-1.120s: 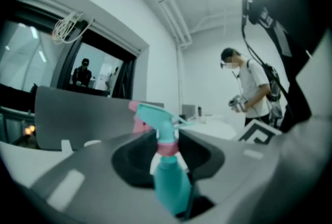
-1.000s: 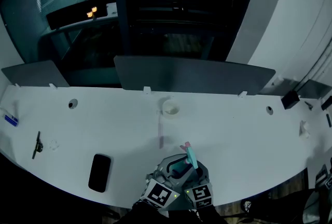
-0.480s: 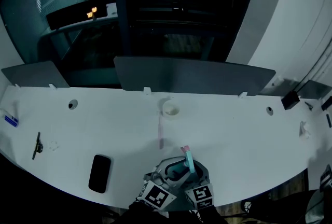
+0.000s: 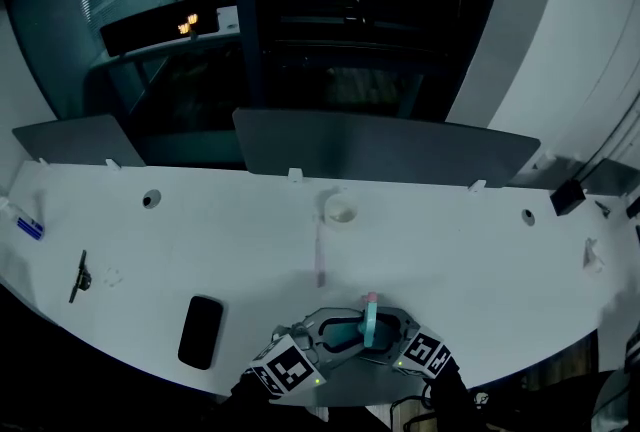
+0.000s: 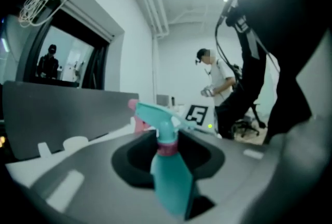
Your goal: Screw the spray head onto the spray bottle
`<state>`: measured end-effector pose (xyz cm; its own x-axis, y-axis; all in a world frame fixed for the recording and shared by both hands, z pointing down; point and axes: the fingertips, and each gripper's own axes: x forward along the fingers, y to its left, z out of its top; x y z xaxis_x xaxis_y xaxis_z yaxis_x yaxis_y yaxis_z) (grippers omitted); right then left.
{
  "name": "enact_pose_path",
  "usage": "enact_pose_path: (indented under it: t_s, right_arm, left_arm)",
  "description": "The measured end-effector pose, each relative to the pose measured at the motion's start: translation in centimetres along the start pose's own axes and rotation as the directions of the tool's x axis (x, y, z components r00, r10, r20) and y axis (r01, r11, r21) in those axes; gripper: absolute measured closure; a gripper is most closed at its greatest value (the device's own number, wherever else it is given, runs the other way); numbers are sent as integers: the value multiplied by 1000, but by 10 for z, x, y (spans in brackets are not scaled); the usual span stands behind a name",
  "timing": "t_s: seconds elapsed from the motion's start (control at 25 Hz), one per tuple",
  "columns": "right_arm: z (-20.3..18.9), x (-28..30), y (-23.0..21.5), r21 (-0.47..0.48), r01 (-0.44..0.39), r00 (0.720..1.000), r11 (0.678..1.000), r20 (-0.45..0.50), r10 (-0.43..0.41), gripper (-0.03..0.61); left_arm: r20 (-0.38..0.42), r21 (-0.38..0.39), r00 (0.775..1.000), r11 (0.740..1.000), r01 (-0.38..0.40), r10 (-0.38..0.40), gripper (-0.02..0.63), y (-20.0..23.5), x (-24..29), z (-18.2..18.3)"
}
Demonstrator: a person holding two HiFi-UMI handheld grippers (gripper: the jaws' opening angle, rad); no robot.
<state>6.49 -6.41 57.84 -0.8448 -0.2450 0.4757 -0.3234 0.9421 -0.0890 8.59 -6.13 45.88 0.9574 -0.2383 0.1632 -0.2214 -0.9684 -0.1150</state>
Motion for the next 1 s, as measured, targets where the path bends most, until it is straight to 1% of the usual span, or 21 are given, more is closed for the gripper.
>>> enact_pose_path:
  t_s: [0.04,0.08,0.12,0.16,0.24,0.32,0.4,0.44,0.48,0.52,0.56,0.6,0.68,0.72,0.76,0.8,0.84,0.88,0.92,0.96,1.0]
  right_arm:
    - [1,-3,-2,30,72,997,997,8,-72,212]
    - [2,-9,-3,70,166,986,984,22,-168,212]
    - [4,-16,-5,116,267,961,957,42,-274,212]
    - [6,-21,-6,169,357,926,919,63,-371,212]
    - [17,-25,-7,263,472,856,842,95,-509,213]
    - [30,-21,-8,313,539,801,782,98,-591,213]
    - [35,-16,-12,306,605,756,735,67,-651,213]
    - [35,-15,-13,291,629,742,720,51,-669,216]
    - [35,-15,-14,278,635,740,721,47,-670,238]
    - [35,-15,-14,264,619,755,740,59,-653,239]
    - [35,-14,-13,243,583,784,775,80,-616,239]
    - [34,-13,-11,209,531,824,821,102,-558,241]
    - [28,-8,-6,95,379,914,921,117,-388,241]
    - [27,-5,-2,27,286,952,958,110,-287,241]
    - [27,-3,2,-35,186,979,982,96,-182,242]
    - [28,-1,7,-87,85,994,993,80,-78,241]
    - [29,0,13,-126,-10,998,992,62,17,241]
    - [30,1,17,-145,-90,994,985,43,97,241]
    - [30,3,19,-145,-146,988,979,24,151,241]
    - [30,5,19,-128,-171,985,977,10,174,239]
    - [30,6,18,-96,-164,986,982,10,165,239]
  left_arm:
    - [9,-2,999,999,-45,45,483,2,0,0]
    - [16,-6,995,995,-98,98,483,4,-1,0]
    - [22,-9,987,988,-156,157,483,7,-1,1]
    - [28,-16,976,977,-215,215,483,10,-1,3]
    - [39,-41,946,947,-319,321,483,15,-1,5]
    - [29,-68,912,911,-407,410,484,19,-1,4]
    - [19,-87,884,881,-465,468,483,20,-1,3]
    - [26,-93,877,875,-475,479,485,20,0,5]
    - [40,-100,878,877,-471,476,485,20,1,7]
    - [51,-107,888,886,-451,458,485,20,1,8]
    - [54,-109,905,903,-415,423,486,19,0,7]
    - [46,-99,927,925,-366,371,486,17,0,4]
    - [1,-57,971,969,-239,239,486,11,-4,-1]
    - [-22,-36,985,985,-170,169,486,8,-6,-3]
    - [-41,-20,994,995,-100,99,486,4,-9,-4]
    - [-54,-11,998,999,-32,31,486,0,-11,-6]
    - [-62,-11,998,999,31,-32,485,-4,-14,-6]
    - [-63,-17,995,997,79,-80,485,-7,-15,-5]
    - [-61,-24,993,994,105,-106,485,-7,-17,-4]
    - [-57,-26,993,994,102,-103,485,-6,-19,-3]
    - [-51,-26,996,997,73,-74,485,-4,-20,-2]
